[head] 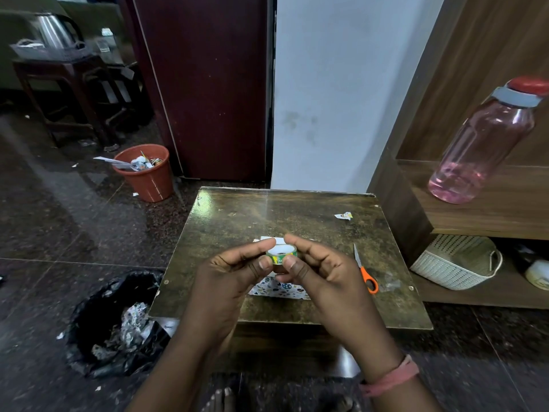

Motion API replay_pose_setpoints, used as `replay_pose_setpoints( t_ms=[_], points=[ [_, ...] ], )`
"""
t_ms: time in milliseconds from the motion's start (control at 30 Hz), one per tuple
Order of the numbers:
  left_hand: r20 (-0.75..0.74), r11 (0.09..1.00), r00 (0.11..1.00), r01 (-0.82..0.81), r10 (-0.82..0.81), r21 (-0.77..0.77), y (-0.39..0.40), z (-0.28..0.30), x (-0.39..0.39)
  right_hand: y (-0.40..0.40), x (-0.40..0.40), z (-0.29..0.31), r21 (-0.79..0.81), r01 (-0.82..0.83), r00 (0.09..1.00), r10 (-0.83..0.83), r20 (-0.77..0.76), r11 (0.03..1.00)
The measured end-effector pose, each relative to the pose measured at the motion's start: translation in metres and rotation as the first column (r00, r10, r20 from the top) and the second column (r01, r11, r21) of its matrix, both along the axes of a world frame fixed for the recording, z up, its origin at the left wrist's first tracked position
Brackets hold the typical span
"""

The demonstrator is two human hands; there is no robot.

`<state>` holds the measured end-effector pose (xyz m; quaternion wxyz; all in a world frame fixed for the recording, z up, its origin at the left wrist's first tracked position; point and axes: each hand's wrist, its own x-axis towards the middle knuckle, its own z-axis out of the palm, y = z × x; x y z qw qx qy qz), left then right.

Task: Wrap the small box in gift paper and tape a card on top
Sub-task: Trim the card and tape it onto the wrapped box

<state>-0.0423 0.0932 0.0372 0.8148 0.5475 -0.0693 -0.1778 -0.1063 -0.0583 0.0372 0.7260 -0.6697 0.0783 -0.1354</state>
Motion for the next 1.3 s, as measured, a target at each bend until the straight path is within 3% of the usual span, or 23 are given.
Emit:
replay_pose_setpoints(
  t_ms=[233,367,767,1033,1300],
  points=[
    [-0.061,0.998,0.997,0.033,-0.036,-0.047,0.0,-0.003,0.0,-0.002,0.0,-0.003,0.046,-0.009,1.0,0.01,-0.013,0.999],
    [-0.058,0.995,0.995,0.082,-0.085,-0.064,-0.001,-0.003,-0.001,-0.003,0.002,-0.005,-0.044,0.035,0.999,-0.035,-0.01,0.998],
    [0.023,0.994,0.999,0.022,-0.025,0.105,-0.001,-0.005,-0.001,0.004,-0.002,-0.006,-0.207,0.167,0.985,-0.154,0.077,0.964],
    [0.051,0.992,0.998,0.04,-0.046,0.116,-0.001,-0.006,0.0,0.007,-0.005,-0.003,-0.196,0.124,0.985,-0.097,0.141,0.973],
    [0.049,0.988,0.995,0.083,-0.09,0.131,-0.001,-0.002,-0.001,0.005,-0.006,-0.004,-0.173,-0.001,0.994,0.021,0.112,0.985]
  ],
)
